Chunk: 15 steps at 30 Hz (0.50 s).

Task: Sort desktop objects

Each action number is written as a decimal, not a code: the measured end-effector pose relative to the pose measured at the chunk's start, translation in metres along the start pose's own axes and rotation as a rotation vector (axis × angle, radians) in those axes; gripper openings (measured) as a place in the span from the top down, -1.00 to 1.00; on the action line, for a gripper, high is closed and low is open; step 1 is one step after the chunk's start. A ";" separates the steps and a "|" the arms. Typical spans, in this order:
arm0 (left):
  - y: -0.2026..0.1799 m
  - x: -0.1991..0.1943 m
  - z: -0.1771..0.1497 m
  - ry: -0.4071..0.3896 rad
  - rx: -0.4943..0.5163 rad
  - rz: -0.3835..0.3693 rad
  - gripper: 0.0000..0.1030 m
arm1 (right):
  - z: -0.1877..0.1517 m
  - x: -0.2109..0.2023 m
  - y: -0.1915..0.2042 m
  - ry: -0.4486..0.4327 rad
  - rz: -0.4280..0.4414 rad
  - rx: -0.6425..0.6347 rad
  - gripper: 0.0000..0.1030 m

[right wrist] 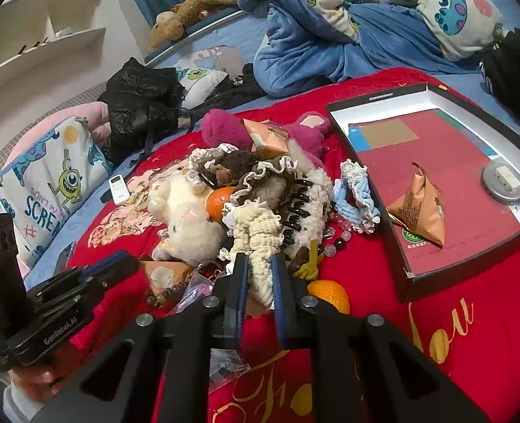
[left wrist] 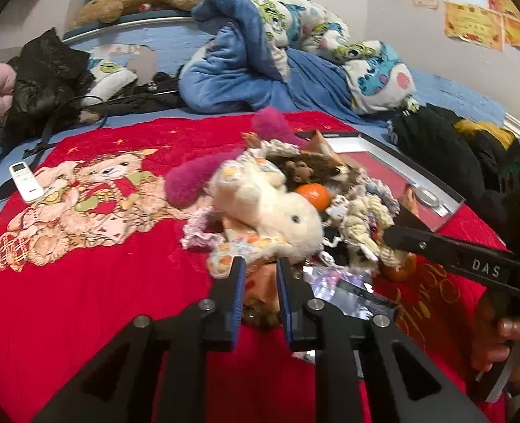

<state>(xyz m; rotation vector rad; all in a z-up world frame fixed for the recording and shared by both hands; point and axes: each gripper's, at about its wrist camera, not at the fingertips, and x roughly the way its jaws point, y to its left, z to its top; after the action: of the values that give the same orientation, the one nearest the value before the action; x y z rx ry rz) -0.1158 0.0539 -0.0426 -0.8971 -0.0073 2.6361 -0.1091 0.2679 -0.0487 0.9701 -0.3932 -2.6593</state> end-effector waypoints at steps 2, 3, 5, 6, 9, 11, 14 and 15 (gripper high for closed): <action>-0.006 0.004 -0.001 0.022 0.023 -0.006 0.39 | 0.000 0.000 -0.001 0.002 0.005 0.007 0.76; -0.009 0.008 -0.002 0.035 0.037 0.009 0.35 | 0.000 0.001 -0.001 0.004 0.004 0.009 0.76; -0.010 0.016 -0.004 0.064 0.048 0.016 0.31 | -0.001 0.002 -0.002 0.011 0.002 0.010 0.76; -0.011 0.020 -0.005 0.080 0.049 0.009 0.31 | -0.001 0.002 -0.001 0.011 0.002 0.010 0.76; -0.008 0.025 -0.005 0.091 0.033 0.008 0.62 | -0.001 0.003 0.001 0.015 0.004 -0.002 0.76; -0.003 0.026 -0.005 0.092 0.005 -0.010 0.66 | -0.002 0.003 0.002 0.017 0.008 -0.008 0.76; 0.001 0.024 -0.005 0.081 -0.015 -0.017 0.67 | -0.003 0.003 0.004 0.019 0.010 -0.012 0.77; 0.000 0.023 -0.005 0.077 -0.016 -0.011 0.67 | -0.003 0.002 0.004 0.018 0.009 -0.012 0.77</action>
<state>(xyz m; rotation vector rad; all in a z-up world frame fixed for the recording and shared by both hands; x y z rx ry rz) -0.1299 0.0607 -0.0604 -1.0007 -0.0137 2.5927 -0.1082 0.2626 -0.0508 0.9861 -0.3766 -2.6394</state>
